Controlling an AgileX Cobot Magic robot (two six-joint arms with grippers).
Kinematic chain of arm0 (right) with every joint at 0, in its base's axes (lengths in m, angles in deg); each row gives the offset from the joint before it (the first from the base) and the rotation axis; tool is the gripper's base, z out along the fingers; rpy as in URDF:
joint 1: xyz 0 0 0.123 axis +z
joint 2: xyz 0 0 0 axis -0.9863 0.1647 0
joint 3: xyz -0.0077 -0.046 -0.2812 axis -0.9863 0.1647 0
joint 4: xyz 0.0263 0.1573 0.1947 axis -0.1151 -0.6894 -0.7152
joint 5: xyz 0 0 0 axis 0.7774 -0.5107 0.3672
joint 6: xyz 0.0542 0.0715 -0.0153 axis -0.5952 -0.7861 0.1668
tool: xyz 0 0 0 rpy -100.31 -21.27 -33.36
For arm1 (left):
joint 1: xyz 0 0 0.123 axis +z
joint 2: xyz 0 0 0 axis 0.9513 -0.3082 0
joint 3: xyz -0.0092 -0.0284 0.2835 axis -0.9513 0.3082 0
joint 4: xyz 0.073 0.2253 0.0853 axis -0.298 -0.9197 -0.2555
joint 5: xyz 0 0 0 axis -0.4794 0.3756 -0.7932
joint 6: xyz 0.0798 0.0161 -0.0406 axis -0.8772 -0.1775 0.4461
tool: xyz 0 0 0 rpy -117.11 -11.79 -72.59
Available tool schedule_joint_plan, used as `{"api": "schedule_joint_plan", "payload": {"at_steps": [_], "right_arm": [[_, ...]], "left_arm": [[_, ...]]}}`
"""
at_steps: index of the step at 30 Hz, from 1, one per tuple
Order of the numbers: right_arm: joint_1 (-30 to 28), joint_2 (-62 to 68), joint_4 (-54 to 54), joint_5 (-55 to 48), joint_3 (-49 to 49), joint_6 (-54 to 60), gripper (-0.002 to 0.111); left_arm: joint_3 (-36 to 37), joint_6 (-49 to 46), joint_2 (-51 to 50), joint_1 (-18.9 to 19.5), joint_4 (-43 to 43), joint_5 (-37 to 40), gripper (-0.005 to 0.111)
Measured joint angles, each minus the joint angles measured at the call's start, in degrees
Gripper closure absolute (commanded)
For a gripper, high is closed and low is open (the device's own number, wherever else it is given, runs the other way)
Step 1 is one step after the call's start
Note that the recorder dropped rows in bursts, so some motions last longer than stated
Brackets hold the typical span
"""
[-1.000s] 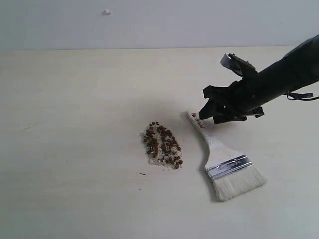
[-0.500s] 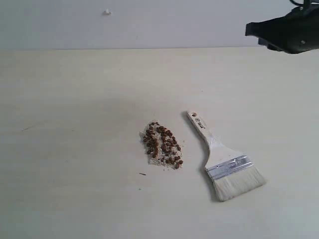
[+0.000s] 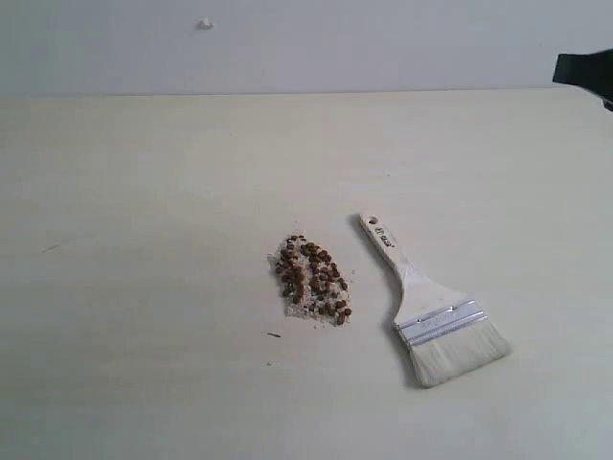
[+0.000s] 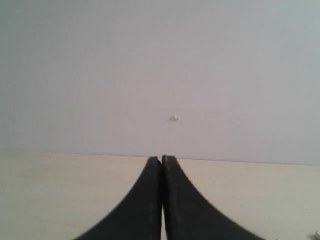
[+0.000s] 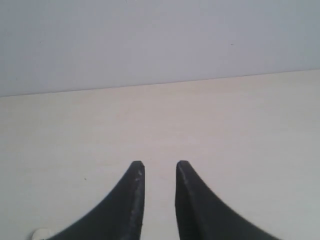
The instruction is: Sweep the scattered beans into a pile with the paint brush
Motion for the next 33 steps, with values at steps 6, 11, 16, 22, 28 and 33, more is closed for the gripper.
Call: {"api": "schedule_joint_plan", "payload": {"at_steps": [6,11,16,22,28,33], "right_arm": [[0.0,-9.4,0.0,0.8,6.9,0.0,0.1],[0.0,-19.7,-0.1,0.6,12.6,0.0,0.108],[0.0,-29.0,-2.7,-1.3,16.0,-0.7,0.108],[0.0,-34.3,-5.9,-2.1,16.6,-2.3,0.108],[0.0,-35.2,-6.1,-2.2,16.6,-2.5,0.108],[0.0,-35.2,-6.1,-2.2,16.6,-2.5,0.108]], "left_arm": [[0.0,0.0,0.0,0.0,0.0,0.0,0.107],[0.0,0.0,0.0,0.0,0.0,0.0,0.107],[0.0,0.0,0.0,0.0,0.0,0.0,0.107],[0.0,0.0,0.0,0.0,0.0,0.0,0.107],[0.0,0.0,0.0,0.0,0.0,0.0,0.107],[0.0,0.0,0.0,0.0,0.0,0.0,0.107]]}}
